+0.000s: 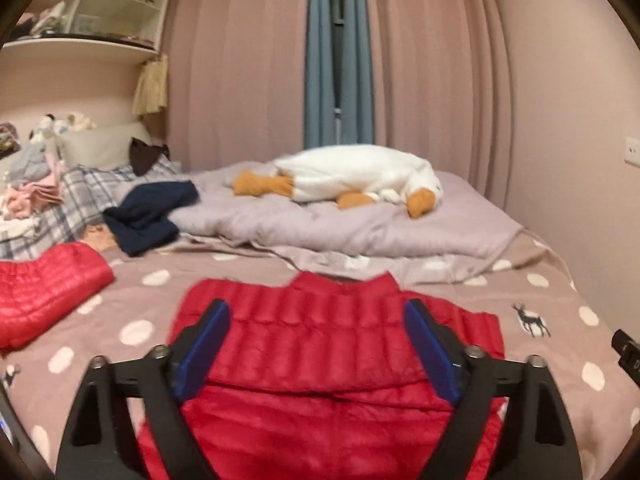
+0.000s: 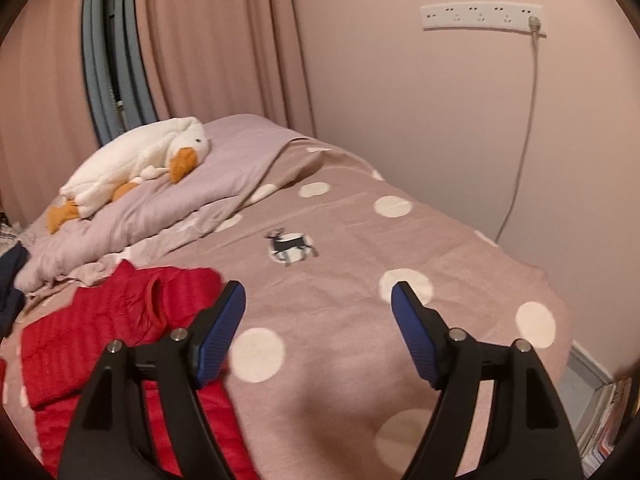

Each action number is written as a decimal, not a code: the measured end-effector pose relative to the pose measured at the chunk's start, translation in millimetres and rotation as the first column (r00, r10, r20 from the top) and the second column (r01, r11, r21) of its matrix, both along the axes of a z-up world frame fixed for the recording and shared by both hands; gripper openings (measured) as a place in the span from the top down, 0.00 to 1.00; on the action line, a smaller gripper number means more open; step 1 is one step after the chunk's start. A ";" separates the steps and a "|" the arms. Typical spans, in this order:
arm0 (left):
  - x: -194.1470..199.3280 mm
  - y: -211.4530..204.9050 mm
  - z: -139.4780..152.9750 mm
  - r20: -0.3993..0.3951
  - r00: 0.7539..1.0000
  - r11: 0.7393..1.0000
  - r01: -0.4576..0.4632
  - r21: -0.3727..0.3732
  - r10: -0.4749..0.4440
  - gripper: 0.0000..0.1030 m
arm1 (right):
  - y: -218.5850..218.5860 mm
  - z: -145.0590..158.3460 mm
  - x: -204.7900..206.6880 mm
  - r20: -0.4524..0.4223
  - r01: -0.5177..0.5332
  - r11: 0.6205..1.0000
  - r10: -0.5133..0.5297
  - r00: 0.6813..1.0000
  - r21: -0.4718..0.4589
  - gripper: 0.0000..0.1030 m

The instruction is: Fold large clothes

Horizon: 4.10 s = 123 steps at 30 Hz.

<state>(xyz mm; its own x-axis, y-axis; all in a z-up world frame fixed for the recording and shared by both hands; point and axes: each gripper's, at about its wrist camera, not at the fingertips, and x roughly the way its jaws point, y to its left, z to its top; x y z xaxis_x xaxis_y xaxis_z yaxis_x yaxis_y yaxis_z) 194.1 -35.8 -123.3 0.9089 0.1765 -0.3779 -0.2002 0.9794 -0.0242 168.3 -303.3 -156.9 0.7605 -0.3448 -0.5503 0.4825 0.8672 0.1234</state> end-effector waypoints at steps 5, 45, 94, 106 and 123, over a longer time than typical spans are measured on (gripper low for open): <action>4.2 39.1 2.0 0.028 0.994 0.994 -0.103 -0.027 0.104 0.09 | 38.4 7.4 8.9 0.005 -0.055 0.998 0.055 0.998 -0.023 0.21; 105.7 142.6 -160.1 -0.430 0.898 0.959 -0.031 -0.282 -0.097 0.32 | 97.9 -91.5 125.5 -0.242 -0.325 0.946 0.313 0.918 -0.010 0.66; -155.3 164.4 -177.8 -0.206 0.969 0.646 -0.072 -0.760 -0.134 0.01 | 95.9 -148.8 -154.1 0.018 -0.170 0.845 0.187 0.982 0.507 0.00; -121.3 134.9 -183.1 0.029 0.909 0.419 0.220 -0.881 -0.417 0.01 | 129.7 -149.1 -140.0 0.127 -0.311 0.727 0.298 0.946 0.612 0.00; -95.7 126.3 -177.3 -0.136 0.948 0.619 0.077 -0.781 -0.289 0.48 | 137.9 -152.0 -118.4 0.150 -0.393 0.798 0.367 0.918 0.457 0.11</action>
<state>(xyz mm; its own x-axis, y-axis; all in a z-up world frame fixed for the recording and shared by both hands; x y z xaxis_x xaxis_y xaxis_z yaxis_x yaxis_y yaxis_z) 98.4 90.4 -300.7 0.7576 -0.4293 -0.4916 -0.1221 0.6467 -0.7529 49.8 -165.4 -308.9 0.8076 0.2668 -0.5259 0.1079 0.8100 0.5765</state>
